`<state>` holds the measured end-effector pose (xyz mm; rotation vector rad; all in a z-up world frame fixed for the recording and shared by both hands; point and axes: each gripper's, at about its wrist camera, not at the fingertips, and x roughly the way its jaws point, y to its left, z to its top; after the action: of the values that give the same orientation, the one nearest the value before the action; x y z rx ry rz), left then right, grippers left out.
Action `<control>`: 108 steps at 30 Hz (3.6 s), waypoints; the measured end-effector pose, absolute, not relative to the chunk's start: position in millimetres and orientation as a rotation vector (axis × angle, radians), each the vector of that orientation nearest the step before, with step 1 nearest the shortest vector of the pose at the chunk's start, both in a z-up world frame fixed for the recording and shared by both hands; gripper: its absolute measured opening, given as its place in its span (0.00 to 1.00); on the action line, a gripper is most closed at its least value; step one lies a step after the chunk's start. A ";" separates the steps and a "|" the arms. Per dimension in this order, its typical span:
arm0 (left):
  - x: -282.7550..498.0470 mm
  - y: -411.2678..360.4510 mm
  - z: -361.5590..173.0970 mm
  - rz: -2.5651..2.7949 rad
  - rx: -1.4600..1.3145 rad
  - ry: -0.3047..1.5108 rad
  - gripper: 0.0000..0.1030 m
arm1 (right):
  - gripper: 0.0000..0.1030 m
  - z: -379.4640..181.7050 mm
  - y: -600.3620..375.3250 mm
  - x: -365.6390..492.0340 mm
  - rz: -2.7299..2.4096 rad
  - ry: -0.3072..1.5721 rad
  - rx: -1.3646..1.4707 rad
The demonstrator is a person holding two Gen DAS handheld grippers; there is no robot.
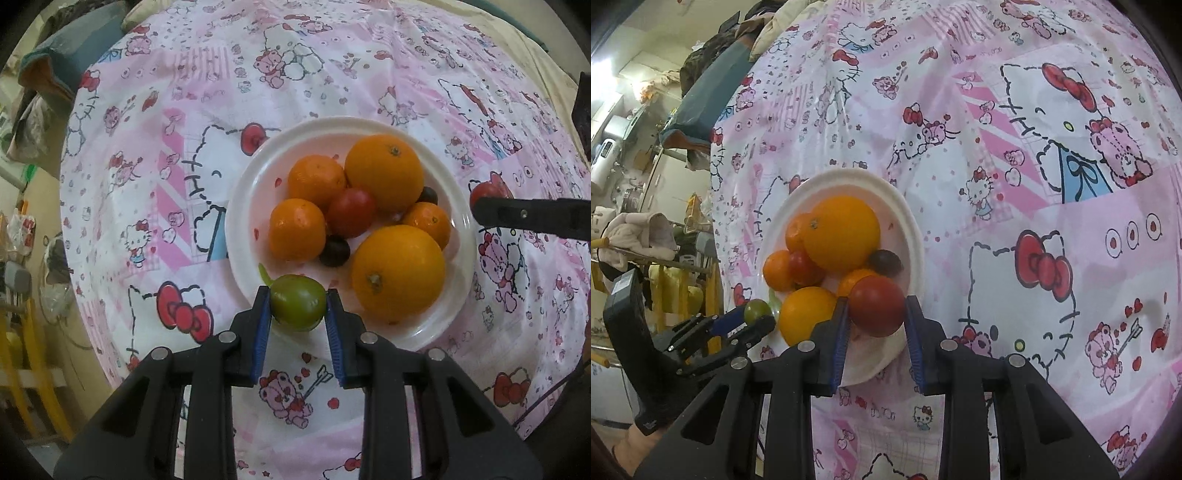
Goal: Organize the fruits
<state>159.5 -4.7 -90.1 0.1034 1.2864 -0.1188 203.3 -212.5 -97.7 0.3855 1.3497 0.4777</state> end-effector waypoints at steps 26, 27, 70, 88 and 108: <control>171.6 -6.3 -98.9 -0.123 0.080 1.290 0.47 | 0.62 -102.1 -206.8 206.3 0.502 1.354 0.423; 171.1 -8.3 -97.9 -0.115 0.106 1.284 0.51 | 0.62 -101.1 -207.3 206.7 0.499 1.348 0.428; 52.4 3.7 -5.3 0.038 -0.021 0.975 0.87 | 0.92 -16.4 -229.7 104.0 0.519 1.105 0.274; 11.5 11.0 3.7 0.112 -0.046 0.807 0.99 | 1.00 -3.4 -226.9 49.1 0.368 0.820 0.147; 15.4 11.1 1.0 0.090 -0.077 0.825 0.99 | 1.00 -9.5 -212.6 52.3 0.348 0.805 0.087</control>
<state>15.4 11.1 1.0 -0.0769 0.8249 0.0899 52.3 -212.6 -9.5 0.0872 0.8054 0.3482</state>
